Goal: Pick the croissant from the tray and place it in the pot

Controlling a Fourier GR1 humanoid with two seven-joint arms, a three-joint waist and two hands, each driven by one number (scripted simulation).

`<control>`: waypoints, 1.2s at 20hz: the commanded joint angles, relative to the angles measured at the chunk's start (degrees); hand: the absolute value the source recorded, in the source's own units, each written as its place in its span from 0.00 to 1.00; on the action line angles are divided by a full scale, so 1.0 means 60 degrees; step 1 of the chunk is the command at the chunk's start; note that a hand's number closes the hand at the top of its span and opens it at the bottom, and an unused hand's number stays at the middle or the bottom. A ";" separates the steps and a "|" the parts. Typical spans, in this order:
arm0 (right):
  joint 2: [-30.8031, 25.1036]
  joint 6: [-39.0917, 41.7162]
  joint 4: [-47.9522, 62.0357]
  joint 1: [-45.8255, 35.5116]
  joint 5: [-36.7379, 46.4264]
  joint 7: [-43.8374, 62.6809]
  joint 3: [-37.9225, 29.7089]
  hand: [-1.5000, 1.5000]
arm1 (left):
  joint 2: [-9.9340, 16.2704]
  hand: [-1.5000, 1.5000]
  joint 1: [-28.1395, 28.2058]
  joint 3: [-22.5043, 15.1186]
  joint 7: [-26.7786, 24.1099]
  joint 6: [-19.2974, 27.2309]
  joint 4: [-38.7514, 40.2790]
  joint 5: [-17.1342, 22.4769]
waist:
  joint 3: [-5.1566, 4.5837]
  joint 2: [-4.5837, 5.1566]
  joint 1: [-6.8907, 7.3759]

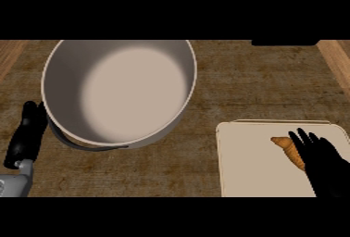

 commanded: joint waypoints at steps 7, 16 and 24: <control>0.0987 -0.0342 0.1457 -0.0798 0.1375 -0.0521 0.0074 0.00 | -0.0409 0.50 -0.0495 0.0756 -0.0311 -0.0620 0.0712 -0.0356 | -0.0003 0.0006 -0.0016; 0.1038 -0.0384 0.2911 -0.0882 0.1044 -0.1573 -0.1168 0.00 | -0.0611 0.50 -0.0120 0.1009 0.0019 -0.0918 0.0129 -0.0783 | 0.0001 0.0002 -0.0007; 0.1526 -0.0683 0.3872 -0.1200 0.1536 -0.2181 -0.1440 0.00 | -0.0819 0.50 -0.0034 0.1691 -0.0776 -0.1455 0.0825 -0.0881 | -0.0001 0.0004 -0.0005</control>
